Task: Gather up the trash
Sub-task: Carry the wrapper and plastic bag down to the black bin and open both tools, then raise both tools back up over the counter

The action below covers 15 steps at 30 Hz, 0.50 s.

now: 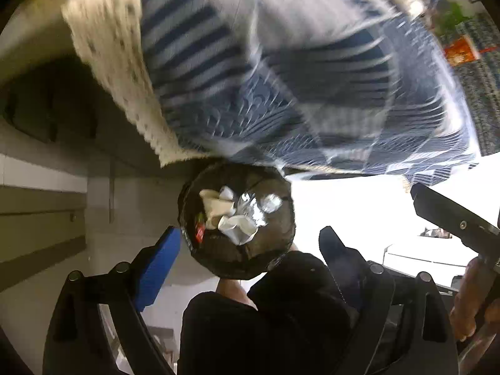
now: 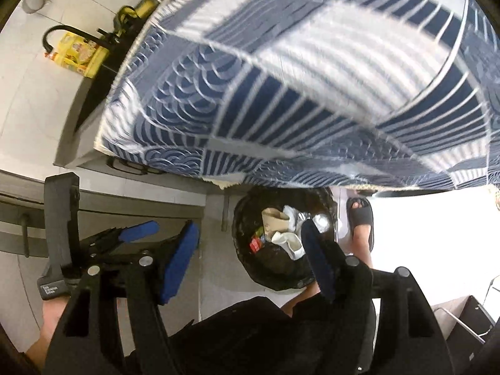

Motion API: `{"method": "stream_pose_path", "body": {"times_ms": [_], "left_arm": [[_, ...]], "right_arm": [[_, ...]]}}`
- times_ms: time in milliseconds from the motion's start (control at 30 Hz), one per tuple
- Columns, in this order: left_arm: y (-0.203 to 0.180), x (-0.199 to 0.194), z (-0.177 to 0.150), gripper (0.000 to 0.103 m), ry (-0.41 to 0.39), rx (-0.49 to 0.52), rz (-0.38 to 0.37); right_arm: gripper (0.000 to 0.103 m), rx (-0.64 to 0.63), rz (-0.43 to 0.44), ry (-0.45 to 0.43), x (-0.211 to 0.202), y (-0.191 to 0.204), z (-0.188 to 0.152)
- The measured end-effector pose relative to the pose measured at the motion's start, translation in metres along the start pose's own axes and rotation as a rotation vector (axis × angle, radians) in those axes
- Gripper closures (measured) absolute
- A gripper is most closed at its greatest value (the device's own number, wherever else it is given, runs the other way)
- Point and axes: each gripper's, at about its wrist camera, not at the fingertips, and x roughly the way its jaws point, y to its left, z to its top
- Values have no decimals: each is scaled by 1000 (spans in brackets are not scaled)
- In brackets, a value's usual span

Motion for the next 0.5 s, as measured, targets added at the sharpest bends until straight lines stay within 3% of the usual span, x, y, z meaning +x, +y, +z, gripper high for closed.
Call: {"method": "stream_pose_path", "body": {"times_ms": [400,500], "left_arm": [[-43,-84,31,16,-179,102,-43],[-59,-98,41,16,-214,134,-52]], "right_arm": [[25,-71,-8,-227,-88,21,27],[19,-86,-23,-273,-103,16,39]]}}
